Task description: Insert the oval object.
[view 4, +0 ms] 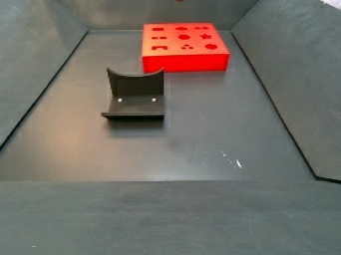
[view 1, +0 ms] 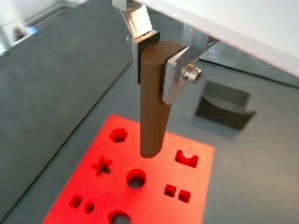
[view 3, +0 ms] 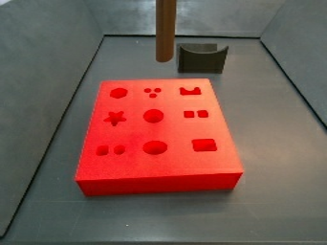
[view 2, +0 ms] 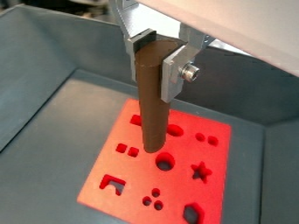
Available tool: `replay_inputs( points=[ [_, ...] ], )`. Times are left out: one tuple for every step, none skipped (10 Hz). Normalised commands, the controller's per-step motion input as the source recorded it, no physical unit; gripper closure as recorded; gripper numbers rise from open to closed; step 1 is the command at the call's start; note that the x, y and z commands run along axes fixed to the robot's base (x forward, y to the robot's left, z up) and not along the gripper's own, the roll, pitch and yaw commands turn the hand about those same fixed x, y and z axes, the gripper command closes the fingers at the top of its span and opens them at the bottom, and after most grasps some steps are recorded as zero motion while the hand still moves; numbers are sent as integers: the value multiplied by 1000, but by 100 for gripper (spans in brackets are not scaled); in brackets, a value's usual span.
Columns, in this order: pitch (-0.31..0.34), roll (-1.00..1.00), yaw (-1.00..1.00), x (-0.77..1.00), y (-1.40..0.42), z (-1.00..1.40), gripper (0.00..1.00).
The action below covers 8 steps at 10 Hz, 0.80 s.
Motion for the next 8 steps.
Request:
replay_inputs(
  points=[
    [0,-16,-1000,0,-34,-169,100],
    [0,0,-1000,0,-26,-214,100],
    [0,0,-1000,0,-20,-211,100],
    [0,0,-1000,0,-17,-209,100],
    [0,0,-1000,0,0,-217,100],
    [0,0,-1000,0,0,-226,100],
    [0,9,-1000,0,0,-209,100],
    [0,17,-1000,0,0,-189,100]
  ],
)
